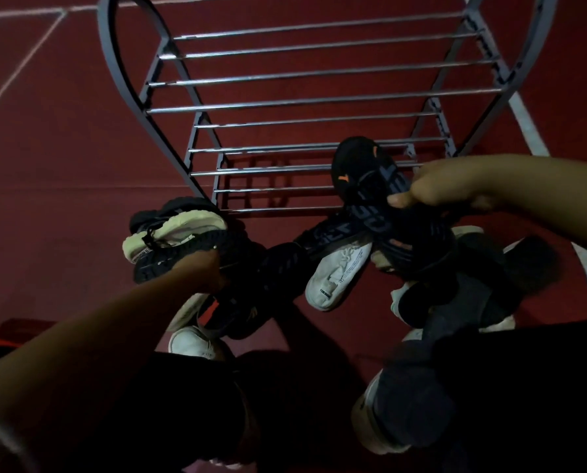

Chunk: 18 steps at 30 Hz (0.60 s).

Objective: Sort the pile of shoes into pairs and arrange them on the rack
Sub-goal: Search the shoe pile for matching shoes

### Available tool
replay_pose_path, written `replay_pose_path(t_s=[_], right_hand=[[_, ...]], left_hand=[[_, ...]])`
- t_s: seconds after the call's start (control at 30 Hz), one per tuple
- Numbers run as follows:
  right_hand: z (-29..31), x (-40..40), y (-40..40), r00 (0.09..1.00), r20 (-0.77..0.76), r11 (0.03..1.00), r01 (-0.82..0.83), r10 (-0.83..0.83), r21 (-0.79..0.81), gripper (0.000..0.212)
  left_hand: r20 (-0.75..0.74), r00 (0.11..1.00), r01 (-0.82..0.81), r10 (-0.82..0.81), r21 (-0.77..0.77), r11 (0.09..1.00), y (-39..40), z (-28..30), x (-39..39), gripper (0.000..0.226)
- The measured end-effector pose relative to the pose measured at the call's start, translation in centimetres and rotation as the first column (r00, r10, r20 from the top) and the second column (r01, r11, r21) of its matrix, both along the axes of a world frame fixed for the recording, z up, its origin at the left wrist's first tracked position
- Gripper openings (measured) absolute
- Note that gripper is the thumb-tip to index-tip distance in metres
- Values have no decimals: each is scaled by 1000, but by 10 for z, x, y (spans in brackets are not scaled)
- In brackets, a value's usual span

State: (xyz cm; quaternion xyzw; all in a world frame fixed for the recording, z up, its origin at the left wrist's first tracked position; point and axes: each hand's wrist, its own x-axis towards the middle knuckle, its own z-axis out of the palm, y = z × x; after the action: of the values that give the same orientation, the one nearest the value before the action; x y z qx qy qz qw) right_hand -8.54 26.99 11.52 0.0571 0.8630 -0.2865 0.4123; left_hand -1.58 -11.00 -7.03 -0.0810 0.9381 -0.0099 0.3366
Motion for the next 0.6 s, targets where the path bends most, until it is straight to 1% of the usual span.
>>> replay_pose_path(t_s=[0.07, 0.13, 0.2, 0.27, 0.33, 0.37, 0.4, 0.47, 0.5, 0.53, 0.57, 0.6], right_hand=[[-3, -5, 16, 999, 19, 999, -39, 38, 39, 38], [-9, -7, 27, 997, 25, 992, -81, 79, 94, 38], [-17, -4, 30, 992, 43, 981, -128, 123, 145, 38], [-28, 0, 28, 987, 80, 980, -147, 137, 134, 37], [-38, 5, 22, 982, 132, 983, -149, 134, 110, 37], [-44, 8, 19, 978, 157, 980, -160, 140, 120, 38], [-52, 11, 15, 976, 157, 974, -173, 150, 147, 39], [-82, 21, 7, 983, 113, 963, -166, 145, 214, 43], [-106, 29, 3, 990, 79, 966, -130, 115, 222, 45], [-131, 42, -2, 996, 52, 977, -80, 71, 199, 46], [-156, 59, -9, 999, 50, 987, -21, 13, 161, 47], [-179, 79, -17, 996, 75, 992, 38, -48, 123, 47]], left_hand=[[159, 983, 86, -92, 43, 995, 2, -7, 10, 54], [260, 958, 102, -123, 95, 990, 15, -12, 17, 49], [241, 963, 97, -121, 108, 989, 35, -9, 21, 40], [215, 971, 62, -101, 181, 982, 59, -2, 20, 32], [233, 972, -44, -16, 252, 967, 73, -3, 18, 30], [191, 981, -79, 27, 271, 959, 73, -4, 17, 31], [94, 993, -90, 66, 271, 959, 71, -7, 16, 35], [-139, 984, -92, 114, 159, 983, 58, -10, 14, 47], [-254, 958, -112, 132, 90, 990, 48, -10, 13, 51], [-336, 932, -131, 138, 44, 990, 36, -10, 10, 55], [-367, 922, -132, 124, 4, 991, 23, -9, 7, 62], [-352, 931, -110, 94, -28, 993, 8, -12, 3, 73]])
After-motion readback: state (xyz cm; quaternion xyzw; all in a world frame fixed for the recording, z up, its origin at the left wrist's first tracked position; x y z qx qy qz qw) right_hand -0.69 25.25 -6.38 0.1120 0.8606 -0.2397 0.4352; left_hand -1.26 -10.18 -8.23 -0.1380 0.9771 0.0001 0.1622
